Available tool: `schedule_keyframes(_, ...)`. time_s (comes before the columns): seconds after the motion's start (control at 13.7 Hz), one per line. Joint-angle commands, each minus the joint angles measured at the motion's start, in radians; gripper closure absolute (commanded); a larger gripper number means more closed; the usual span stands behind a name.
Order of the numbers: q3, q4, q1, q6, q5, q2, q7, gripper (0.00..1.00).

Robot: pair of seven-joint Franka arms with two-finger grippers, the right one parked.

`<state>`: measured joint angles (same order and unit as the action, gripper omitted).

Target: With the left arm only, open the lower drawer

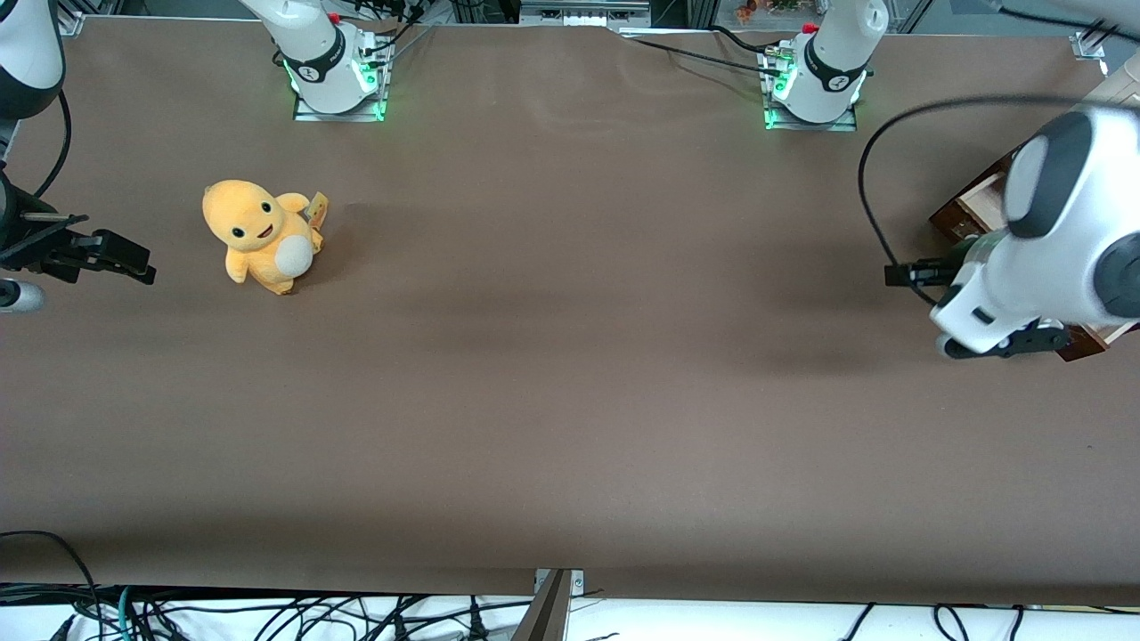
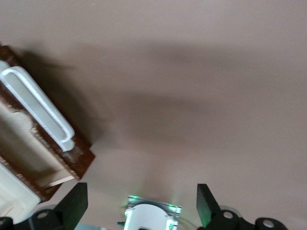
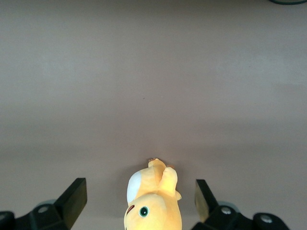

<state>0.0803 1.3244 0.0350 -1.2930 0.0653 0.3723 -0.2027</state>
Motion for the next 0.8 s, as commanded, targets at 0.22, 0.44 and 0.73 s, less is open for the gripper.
schedule_keyframes(0.22, -0.011, 0.121, 0.0, -0.087, -0.117, -0.266, 0.169, 0.0)
schedule_keyframes(0.44, -0.011, 0.368, 0.002, -0.321, -0.114, -0.406, 0.181, 0.0)
schedule_keyframes(0.73, -0.011, 0.401, 0.002, -0.348, -0.122, -0.401, 0.137, 0.0)
